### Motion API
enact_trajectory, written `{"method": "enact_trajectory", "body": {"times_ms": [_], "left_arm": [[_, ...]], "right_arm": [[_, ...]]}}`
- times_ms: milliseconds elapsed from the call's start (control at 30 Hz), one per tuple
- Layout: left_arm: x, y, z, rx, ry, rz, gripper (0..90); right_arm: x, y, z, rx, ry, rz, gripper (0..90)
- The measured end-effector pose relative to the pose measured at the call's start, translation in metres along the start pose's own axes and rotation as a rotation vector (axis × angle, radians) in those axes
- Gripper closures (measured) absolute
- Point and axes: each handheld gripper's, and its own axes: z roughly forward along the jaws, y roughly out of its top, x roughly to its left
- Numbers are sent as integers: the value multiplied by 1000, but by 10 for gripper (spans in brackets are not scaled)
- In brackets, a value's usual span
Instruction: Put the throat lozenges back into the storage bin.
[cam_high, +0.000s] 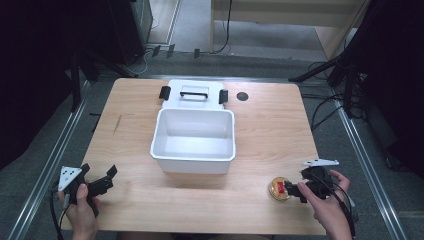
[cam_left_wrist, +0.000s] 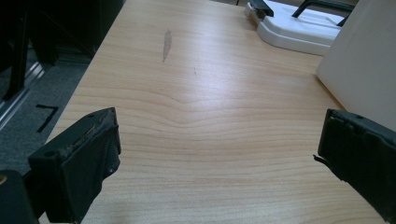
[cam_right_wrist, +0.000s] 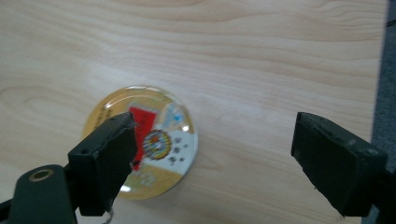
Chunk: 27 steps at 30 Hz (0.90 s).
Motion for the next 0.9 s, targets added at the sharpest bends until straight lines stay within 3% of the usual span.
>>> {"method": "enact_trajectory", "body": {"times_ms": [67,100,200,267,300,333,400,433,467,667,767,900], "left_arm": [[0,0,0,2,-4,0,0],[0,0,0,7,-8,3,0],[0,0,1,6,-11,0,0],[0,0,1,8,-11,-1,0],[0,0,1,8,-11,-1,0],[0,0,1,8,-12,-2,0],[0,0,1,9,-14,-3,0],[0,0,1,9,-14,-3,0],[0,0,1,9,-15,-5,0],[0,1,2,11,-16,-9,0],[1,1,2,11,-23,-11,0],[1,1,2,11,-25,-11,0]], "right_arm": [[3,2,0,27,5,-20,150],[10,7,2,87,6,-53,149],[15,10,4,128,13,-80,145],[24,15,7,190,47,-118,134],[24,15,7,190,47,-118,134],[30,18,11,241,61,-149,112],[35,21,16,290,52,-171,94],[35,21,16,290,52,-171,94],[39,24,22,337,36,-184,93],[42,29,35,407,22,-164,108],[40,29,43,444,16,-163,193],[39,30,44,450,29,-168,209]]}}
